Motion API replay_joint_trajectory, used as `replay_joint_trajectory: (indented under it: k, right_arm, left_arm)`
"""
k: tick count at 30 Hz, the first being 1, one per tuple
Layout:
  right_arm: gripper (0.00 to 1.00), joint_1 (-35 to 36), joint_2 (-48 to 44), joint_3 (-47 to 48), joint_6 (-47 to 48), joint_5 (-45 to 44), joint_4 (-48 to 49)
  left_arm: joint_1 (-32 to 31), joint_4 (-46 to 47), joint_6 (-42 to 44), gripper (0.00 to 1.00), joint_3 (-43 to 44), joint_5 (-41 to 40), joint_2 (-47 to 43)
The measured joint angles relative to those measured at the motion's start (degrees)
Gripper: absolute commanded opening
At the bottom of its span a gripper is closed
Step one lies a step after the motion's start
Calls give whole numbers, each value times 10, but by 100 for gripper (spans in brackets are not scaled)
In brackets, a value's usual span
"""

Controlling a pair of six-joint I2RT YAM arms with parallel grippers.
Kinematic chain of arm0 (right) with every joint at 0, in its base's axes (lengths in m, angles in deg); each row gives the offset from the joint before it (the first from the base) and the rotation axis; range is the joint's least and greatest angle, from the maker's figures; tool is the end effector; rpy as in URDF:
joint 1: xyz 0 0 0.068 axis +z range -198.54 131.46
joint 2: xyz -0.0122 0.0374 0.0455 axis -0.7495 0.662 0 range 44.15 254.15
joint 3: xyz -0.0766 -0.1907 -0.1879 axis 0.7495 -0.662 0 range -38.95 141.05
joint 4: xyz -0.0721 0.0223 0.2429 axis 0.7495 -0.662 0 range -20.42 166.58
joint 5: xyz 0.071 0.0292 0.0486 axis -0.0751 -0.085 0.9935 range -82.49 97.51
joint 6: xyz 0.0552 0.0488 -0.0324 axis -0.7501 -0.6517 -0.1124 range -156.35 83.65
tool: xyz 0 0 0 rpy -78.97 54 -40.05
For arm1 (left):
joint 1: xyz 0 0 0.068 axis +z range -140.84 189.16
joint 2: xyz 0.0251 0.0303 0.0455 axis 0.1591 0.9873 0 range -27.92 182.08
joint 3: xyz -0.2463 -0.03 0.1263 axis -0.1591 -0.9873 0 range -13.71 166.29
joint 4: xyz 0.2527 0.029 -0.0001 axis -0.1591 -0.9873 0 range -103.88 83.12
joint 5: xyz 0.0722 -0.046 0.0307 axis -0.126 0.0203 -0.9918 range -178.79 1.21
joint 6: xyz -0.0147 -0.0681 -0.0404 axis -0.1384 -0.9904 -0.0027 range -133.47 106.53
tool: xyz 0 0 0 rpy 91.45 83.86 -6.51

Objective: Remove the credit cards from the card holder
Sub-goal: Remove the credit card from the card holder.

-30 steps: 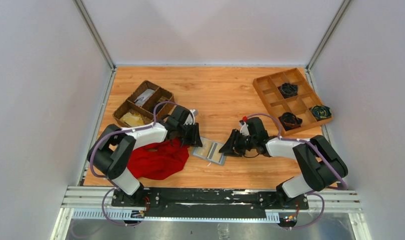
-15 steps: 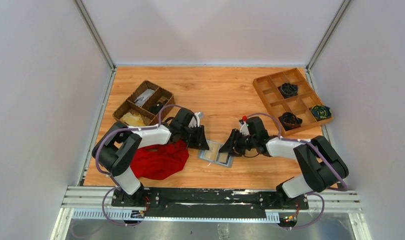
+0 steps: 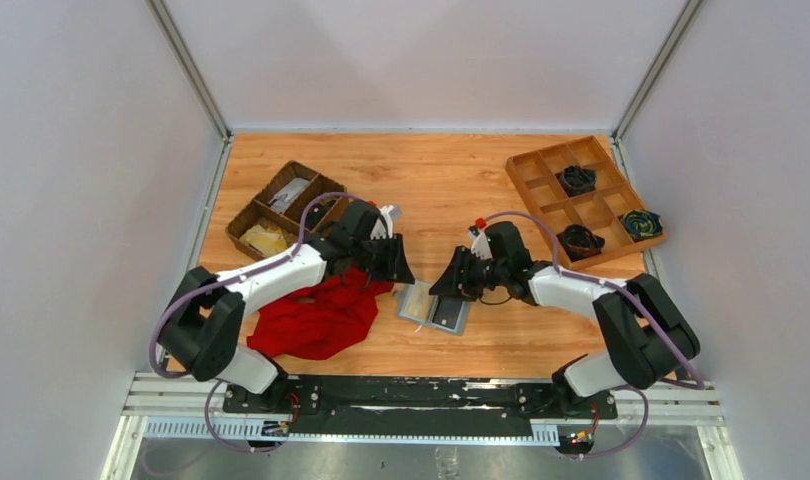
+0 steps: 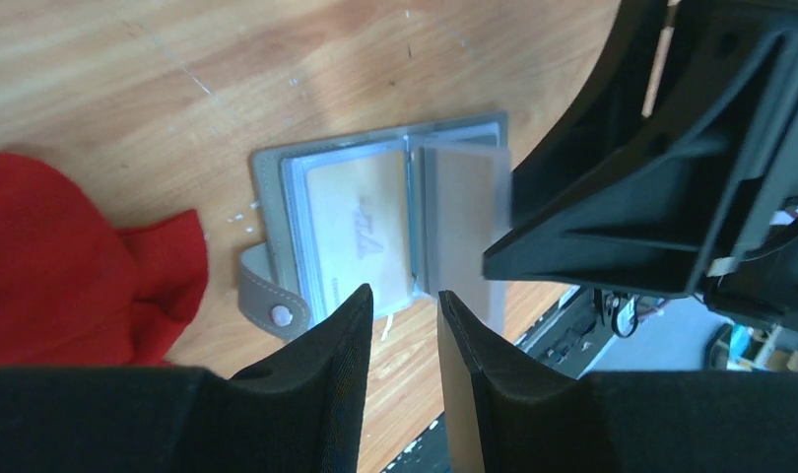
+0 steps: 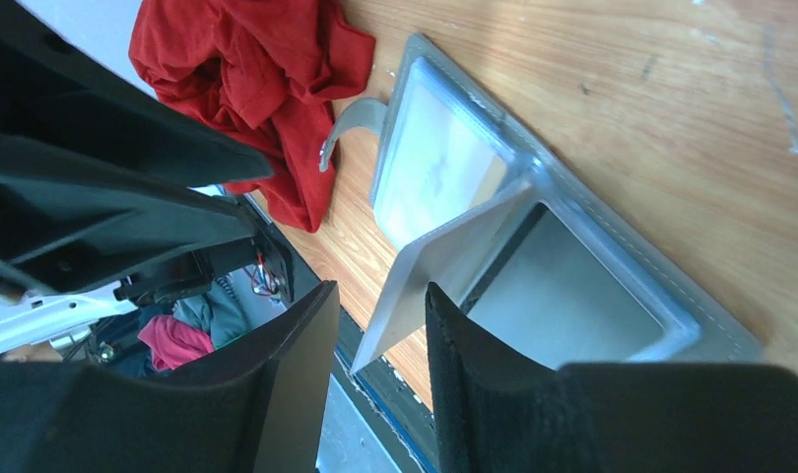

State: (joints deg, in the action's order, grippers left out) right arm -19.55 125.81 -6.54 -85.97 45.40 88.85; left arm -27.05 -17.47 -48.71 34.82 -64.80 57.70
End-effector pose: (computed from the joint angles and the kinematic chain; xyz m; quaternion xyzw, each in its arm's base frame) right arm 0.2278 0.1751 0.1622 0.0090 0.8587 0.4922 0.1426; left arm 0.2395 -0.2103 0.1854 0.0827 0.9116 -0.3635 0.1735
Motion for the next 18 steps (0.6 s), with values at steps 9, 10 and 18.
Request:
replay_joint_trajectory:
  k: [9,10,18]
  right_arm:
    - [40,39,91,71,15,5,5]
    - [40,39,92,71,15,4,2]
    - [41,38,10,26,29,-28,-11]
  left_arm:
    - [62,-76,21,35,15,-61,-68]
    - [63,-80,22,35,14,-63,-70]
    - [31,-71,24,35,2,-45,-68]
